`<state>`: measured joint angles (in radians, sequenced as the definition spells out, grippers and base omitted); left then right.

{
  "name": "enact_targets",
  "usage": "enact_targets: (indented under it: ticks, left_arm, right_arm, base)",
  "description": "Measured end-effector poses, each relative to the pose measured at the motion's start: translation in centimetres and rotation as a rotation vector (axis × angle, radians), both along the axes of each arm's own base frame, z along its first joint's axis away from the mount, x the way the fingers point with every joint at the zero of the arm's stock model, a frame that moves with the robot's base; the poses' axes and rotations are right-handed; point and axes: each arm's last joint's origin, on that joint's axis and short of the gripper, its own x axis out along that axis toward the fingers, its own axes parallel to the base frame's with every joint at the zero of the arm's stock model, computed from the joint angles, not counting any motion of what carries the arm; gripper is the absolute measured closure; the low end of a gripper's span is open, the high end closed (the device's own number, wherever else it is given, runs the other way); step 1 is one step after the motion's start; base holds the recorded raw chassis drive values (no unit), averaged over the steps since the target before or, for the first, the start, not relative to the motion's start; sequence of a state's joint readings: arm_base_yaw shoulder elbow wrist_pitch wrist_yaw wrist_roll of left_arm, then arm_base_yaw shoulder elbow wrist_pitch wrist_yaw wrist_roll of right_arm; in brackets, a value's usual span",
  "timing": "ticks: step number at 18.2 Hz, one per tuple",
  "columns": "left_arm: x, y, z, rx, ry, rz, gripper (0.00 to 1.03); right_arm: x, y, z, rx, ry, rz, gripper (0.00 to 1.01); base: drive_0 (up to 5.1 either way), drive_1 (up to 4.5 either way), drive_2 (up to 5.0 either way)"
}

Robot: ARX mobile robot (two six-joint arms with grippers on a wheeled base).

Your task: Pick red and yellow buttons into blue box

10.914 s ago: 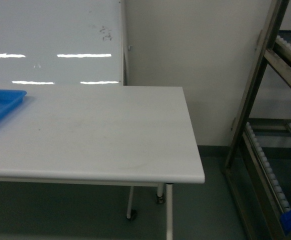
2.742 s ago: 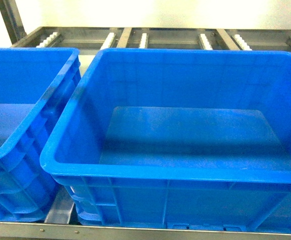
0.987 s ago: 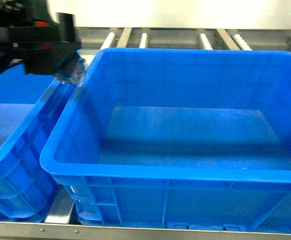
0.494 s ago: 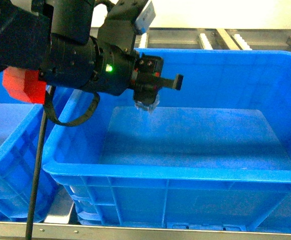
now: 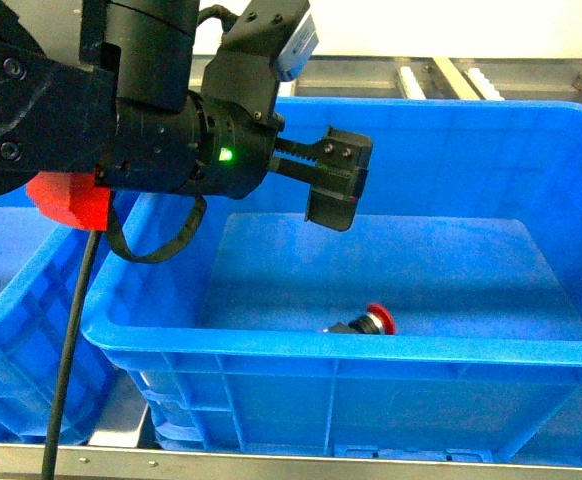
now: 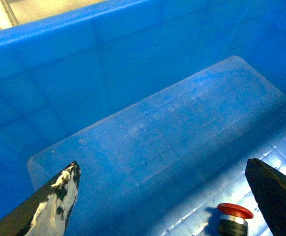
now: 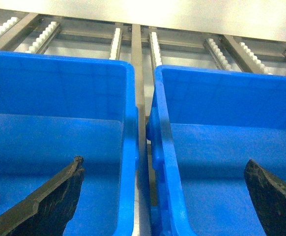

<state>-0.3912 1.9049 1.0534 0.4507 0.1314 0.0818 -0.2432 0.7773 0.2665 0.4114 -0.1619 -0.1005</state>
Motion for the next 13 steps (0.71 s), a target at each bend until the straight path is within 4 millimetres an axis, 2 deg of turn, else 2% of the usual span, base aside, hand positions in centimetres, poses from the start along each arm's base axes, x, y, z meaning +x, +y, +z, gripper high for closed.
enact_targets:
  ticks: [2, 5, 7, 9, 11, 13]
  left_arm:
    - [-0.2, 1.0, 0.0, -0.009, 0.005, 0.055, 0.05]
    - [-1.9, 4.1, 2.4, -0.07, -0.052, 0.239, 0.05]
    - [-3.8, 6.8, 3.7, -0.11, -0.091, 0.354, 0.05]
    - [-6.8, 10.0, 4.2, -0.146, -0.103, 0.5, 0.05]
    - [-9.6, 11.3, 4.3, -0.159, -0.116, 0.576, 0.05]
    - [-14.2, 11.8, 4.3, -0.186, -0.119, 0.616, 0.05]
  right_arm:
    - [0.0, 0.0, 0.0, 0.0, -0.001, 0.0, 0.03]
    - [0.0, 0.0, 0.0, 0.001, 0.0, 0.0, 0.03]
    - [0.0, 0.0, 0.0, 0.002, 0.0, 0.0, 0.03]
    - [0.0, 0.0, 0.0, 0.002, -0.001, 0.0, 0.03]
    - [0.0, 0.0, 0.0, 0.002, 0.0, 0.0, 0.03]
    - [0.0, 0.0, 0.0, 0.002, 0.0, 0.0, 0.03]
  base:
    - [0.0, 0.0, 0.0]
    - [0.0, 0.0, 0.0]
    - [0.0, 0.0, 0.0]
    - [0.0, 0.0, 0.0]
    - [0.0, 0.0, 0.0]
    - [0.0, 0.0, 0.0]
